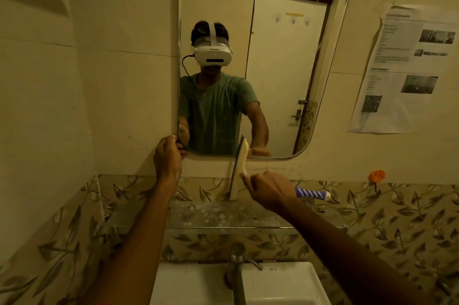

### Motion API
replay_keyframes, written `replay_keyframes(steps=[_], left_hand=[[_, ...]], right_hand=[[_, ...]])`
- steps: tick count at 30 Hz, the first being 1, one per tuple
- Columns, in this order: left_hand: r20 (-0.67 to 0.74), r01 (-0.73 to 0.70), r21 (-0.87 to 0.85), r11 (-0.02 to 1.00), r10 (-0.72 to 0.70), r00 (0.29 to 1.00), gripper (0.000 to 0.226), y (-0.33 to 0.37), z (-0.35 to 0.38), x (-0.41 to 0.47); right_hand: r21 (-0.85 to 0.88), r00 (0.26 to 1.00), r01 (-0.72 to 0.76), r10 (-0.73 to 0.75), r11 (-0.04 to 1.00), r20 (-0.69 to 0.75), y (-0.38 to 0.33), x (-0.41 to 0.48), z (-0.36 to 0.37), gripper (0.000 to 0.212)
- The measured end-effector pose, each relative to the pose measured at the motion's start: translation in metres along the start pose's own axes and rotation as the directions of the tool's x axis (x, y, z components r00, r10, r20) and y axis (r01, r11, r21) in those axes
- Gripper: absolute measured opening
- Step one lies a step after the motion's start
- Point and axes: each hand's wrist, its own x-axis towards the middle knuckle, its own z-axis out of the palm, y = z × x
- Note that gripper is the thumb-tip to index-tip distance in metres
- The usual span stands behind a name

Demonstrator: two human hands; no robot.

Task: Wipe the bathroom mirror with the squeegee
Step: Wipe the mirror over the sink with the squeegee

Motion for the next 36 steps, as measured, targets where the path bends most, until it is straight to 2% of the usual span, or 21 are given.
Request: replay_keyframes(steps=[5, 9, 14, 20, 23, 28, 33, 36], left_hand=[[-0.017, 0.010, -0.006, 1.000, -0.010, 1.000, 0.028, 0.002, 0.003, -0.001], [-0.021, 0.015, 0.003, 1.000, -0.015, 1.000, 0.032, 0.001, 0.004, -0.002], [-0.010, 0.070, -0.030, 0.997, -0.071, 0.997, 0.037, 0.002, 0.006, -0.003], [0.025, 0.120, -0.063, 0.991, -0.119, 0.993, 0.039, 0.005, 0.003, -0.005], [-0.012, 0.103, -0.043, 0.994, -0.103, 0.995, 0.038, 0.005, 0.006, -0.008], [-0.124, 0.090, 0.086, 0.992, -0.079, 0.989, 0.034, -0.007, 0.017, -0.023], [0.003, 0.121, 0.141, 0.983, -0.123, 0.992, 0.030, -0.037, 0.028, -0.053], [0.073, 0.055, 0.223, 0.973, -0.073, 0.995, 0.024, -0.048, 0.033, -0.067]], right_hand=[[-0.017, 0.993, -0.094, 0.092, 0.995, -0.067, 0.046, -0.017, 0.006, 0.067], [-0.038, 0.983, -0.180, 0.179, 0.983, -0.034, 0.072, -0.026, 0.004, 0.070], [-0.053, 0.981, -0.194, 0.193, 0.980, -0.014, 0.076, -0.029, 0.000, 0.066], [0.004, 0.970, -0.232, 0.232, 0.973, -0.066, 0.075, -0.038, 0.003, 0.065], [0.082, 0.961, -0.255, 0.262, 0.964, -0.092, 0.080, -0.046, 0.005, 0.065], [0.154, 0.920, -0.355, 0.374, 0.922, -0.114, 0.084, -0.055, 0.001, 0.065], [0.280, 0.892, -0.389, 0.435, 0.878, -0.124, 0.077, -0.055, -0.008, 0.067], [0.331, 0.871, -0.425, 0.480, 0.843, -0.103, 0.066, -0.051, -0.015, 0.065]])
